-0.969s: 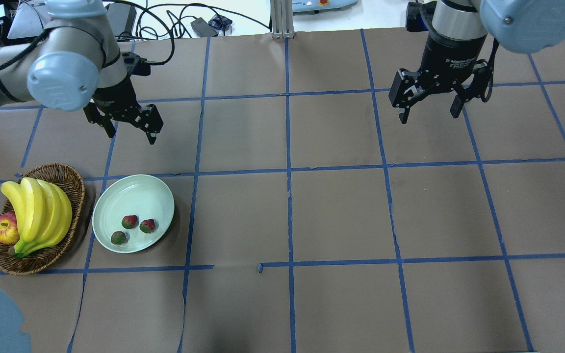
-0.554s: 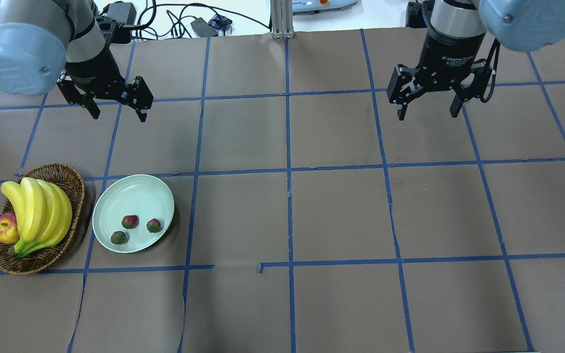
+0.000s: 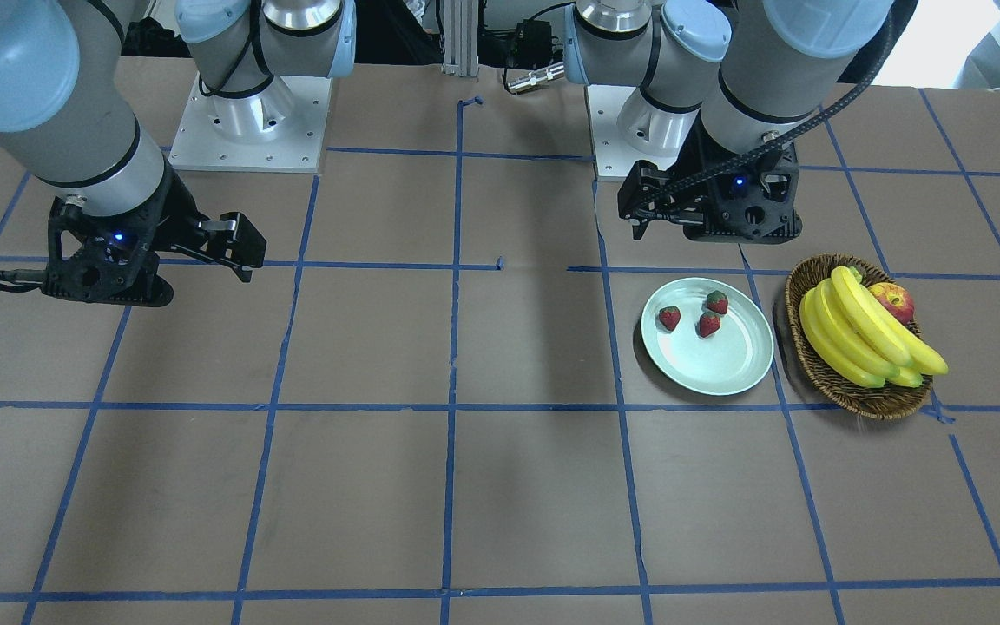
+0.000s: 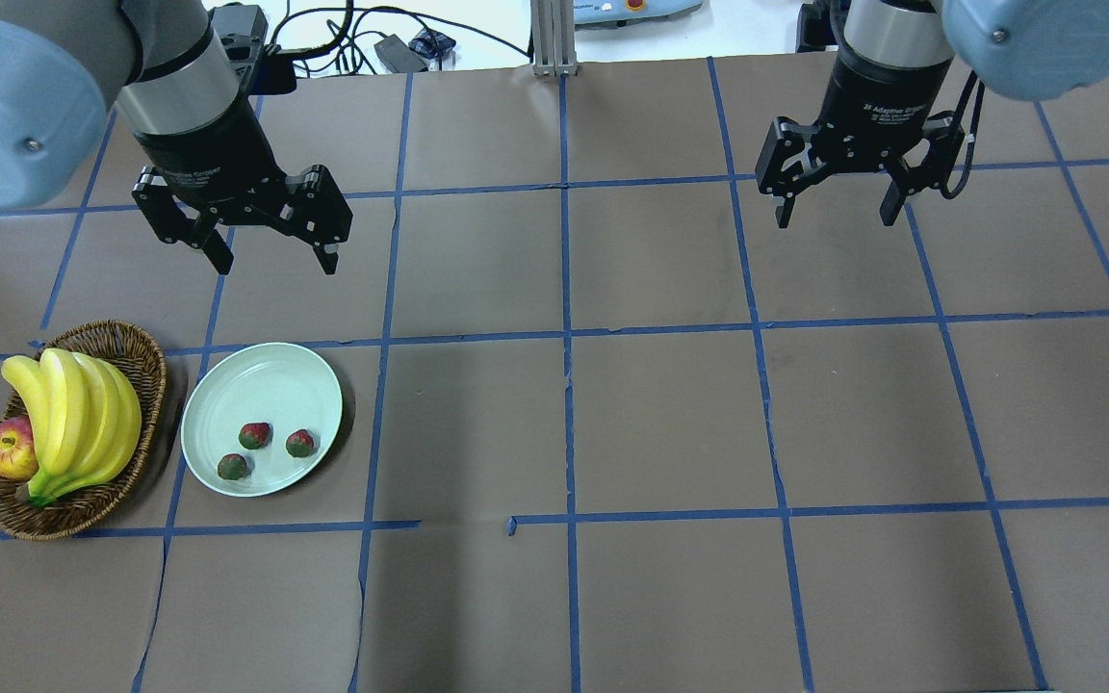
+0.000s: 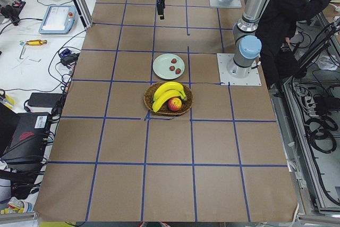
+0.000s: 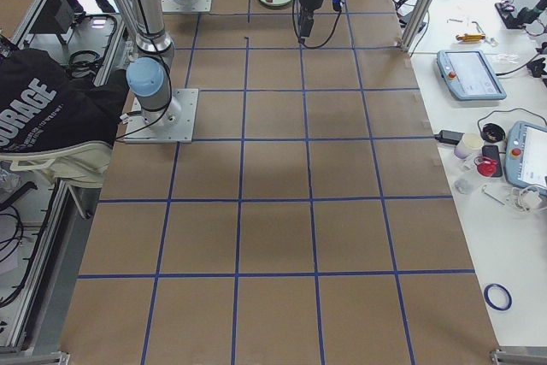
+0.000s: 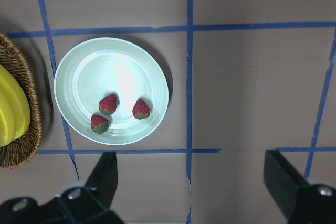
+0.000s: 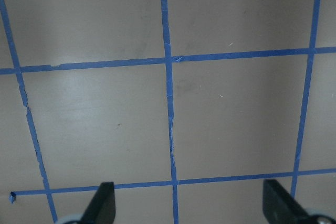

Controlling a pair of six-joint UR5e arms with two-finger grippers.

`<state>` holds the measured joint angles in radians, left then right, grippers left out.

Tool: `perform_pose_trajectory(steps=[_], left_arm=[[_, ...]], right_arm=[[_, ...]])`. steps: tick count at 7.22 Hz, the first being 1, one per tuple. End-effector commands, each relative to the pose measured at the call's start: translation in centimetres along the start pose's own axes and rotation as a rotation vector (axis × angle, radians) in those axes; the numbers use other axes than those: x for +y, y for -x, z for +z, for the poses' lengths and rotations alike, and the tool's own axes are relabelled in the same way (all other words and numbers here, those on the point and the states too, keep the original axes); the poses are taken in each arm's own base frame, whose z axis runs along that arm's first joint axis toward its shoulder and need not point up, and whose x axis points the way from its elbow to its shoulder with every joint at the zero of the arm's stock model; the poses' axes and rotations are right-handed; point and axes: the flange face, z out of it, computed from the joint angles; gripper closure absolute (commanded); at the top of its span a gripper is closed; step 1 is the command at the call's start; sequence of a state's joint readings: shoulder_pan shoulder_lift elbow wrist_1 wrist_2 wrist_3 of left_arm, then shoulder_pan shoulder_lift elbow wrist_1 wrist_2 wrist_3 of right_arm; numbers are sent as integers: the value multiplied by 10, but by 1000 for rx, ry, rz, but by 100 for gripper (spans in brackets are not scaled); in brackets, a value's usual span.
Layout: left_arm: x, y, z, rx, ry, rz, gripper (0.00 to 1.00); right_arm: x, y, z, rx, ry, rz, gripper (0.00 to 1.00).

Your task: Collect all strawberries into plate

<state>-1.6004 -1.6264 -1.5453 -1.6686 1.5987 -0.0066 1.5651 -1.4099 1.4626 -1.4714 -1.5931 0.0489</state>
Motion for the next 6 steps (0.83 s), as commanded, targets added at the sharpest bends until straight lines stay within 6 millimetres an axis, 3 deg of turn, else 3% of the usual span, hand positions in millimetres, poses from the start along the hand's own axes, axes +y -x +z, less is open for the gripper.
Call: perform_pose_trajectory(steps=[1,3,6], left_arm=[[-4,-2,8,7,21,-1,0],[2,-2,-1,6,3,-2,0],[3,-2,7,1,21,-1,0]], right_arm=[[11,0,-14,-5,-26,1,0],[22,3,-27,-5,-52,-6,0],[24,3,-25,10,-47,-9,0]])
